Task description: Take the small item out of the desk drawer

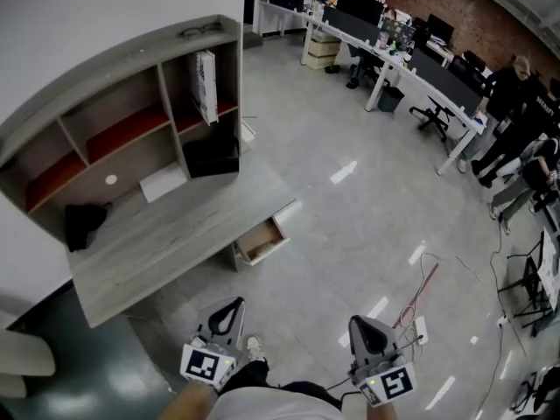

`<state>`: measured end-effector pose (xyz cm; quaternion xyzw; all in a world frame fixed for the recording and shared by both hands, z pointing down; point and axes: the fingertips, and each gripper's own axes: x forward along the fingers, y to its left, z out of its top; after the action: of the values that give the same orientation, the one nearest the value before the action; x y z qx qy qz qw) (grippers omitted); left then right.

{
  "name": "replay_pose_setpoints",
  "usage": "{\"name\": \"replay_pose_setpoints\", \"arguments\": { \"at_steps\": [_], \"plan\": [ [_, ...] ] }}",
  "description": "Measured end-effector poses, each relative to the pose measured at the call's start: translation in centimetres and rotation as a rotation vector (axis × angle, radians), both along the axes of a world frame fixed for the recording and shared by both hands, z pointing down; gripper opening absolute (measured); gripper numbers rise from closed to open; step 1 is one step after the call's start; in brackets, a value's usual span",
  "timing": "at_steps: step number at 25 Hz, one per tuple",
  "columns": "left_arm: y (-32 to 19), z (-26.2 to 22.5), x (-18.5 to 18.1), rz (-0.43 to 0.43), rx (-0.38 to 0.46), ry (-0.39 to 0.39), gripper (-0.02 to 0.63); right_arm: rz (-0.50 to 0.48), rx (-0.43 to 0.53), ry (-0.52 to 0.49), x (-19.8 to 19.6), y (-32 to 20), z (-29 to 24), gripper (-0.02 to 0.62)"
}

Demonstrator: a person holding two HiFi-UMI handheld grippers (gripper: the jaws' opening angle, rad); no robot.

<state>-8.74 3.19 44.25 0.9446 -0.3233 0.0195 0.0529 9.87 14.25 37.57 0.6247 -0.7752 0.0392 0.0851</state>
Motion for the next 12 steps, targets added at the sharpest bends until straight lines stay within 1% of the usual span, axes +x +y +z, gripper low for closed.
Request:
{"name": "replay_pose_setpoints", "arguments": {
  "at_steps": [2, 5, 9, 12],
  "plan": [
    [-2.0, 0.8, 1.1, 0.018, -0.019, -0.019, 0.017, -0.001, -0.002, -0.001, 0.1, -2.1, 0.0, 0.021],
    [-4.0, 1.4, 2.3, 0.028, -0.033, -0.03, 0.017, -0.003, -0.027, -0.006, 0.2, -3.8, 0.6, 0.021],
    [-6.2, 2.2, 3.8, 0.02, -0.066, -0.025, 0.017, -0.005, -0.046, -0.017, 1.3, -6.0, 1.3, 0.021],
    [-7.5, 2.8, 4.4, 0.004, -0.076, -0.046, 0.018, -0.026, -0.044, -0.02, 2.3, -8.2, 1.5, 0.021]
  ]
}}
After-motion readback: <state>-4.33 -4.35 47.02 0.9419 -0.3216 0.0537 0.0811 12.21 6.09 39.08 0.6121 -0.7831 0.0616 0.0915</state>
